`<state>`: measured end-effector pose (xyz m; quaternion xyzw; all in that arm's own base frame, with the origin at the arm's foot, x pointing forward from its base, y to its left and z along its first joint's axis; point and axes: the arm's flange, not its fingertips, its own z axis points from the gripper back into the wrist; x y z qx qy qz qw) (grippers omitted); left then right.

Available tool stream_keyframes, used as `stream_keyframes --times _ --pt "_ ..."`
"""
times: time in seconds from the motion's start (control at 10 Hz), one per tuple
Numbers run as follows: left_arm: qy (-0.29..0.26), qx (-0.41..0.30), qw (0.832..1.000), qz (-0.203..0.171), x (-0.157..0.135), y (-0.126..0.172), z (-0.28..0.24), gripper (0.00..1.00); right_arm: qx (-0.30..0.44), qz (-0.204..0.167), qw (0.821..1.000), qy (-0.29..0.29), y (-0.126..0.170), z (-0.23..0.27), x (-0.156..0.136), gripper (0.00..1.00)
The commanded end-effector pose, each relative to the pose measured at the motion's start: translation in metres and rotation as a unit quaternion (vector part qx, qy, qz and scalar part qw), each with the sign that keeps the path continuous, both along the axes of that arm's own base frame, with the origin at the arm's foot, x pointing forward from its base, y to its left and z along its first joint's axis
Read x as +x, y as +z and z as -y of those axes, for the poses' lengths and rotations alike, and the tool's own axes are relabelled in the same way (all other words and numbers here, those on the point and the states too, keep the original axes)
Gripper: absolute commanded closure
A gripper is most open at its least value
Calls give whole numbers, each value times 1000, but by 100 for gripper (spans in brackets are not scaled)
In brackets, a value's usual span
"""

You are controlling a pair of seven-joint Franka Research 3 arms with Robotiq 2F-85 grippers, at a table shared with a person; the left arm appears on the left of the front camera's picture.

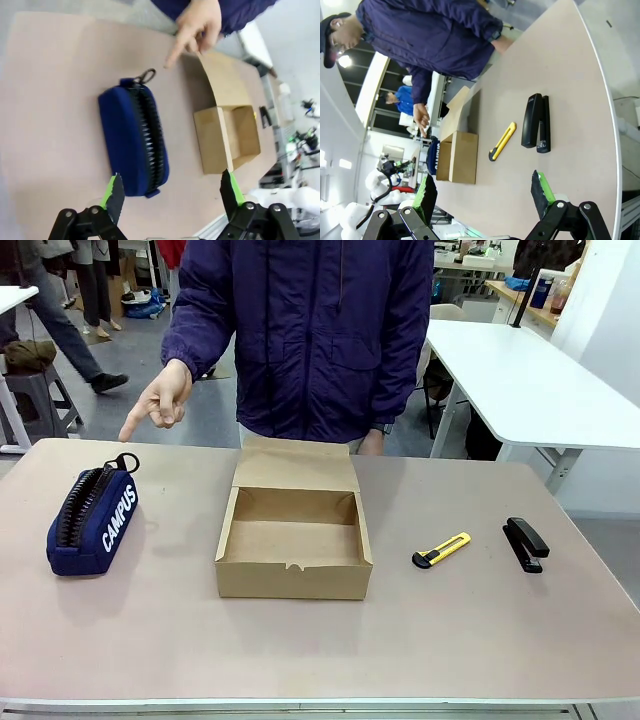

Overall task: Pack the item into the box.
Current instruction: Pick up the item indicated by the person and place it inside the Mailer Box.

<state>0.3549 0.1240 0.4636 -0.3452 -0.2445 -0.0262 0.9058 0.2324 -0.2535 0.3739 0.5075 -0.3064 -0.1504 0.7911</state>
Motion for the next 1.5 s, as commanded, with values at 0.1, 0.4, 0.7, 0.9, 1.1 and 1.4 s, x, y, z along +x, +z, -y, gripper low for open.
stream_keyframes --times 0.1,0.4,0.7,0.9,1.1,1.4 --pt "3 102 995 -19 20 2 89 0 0 18 1000 -2 1 2 3 0" --pt "9 198 978 -62 43 -11 143 0 0 18 1000 -2 1 2 3 0" --pt "60 269 958 -75 51 -18 156 0 0 18 1000 -2 1 2 3 0" --pt "46 300 948 -97 60 -35 163 0 0 18 1000 -2 1 2 3 0" --pt "78 328 936 -104 72 -44 163 0 0 18 1000 -2 1 2 3 0" --pt "65 335 929 -141 92 -65 166 0 0 18 1000 -2 1 2 3 0"
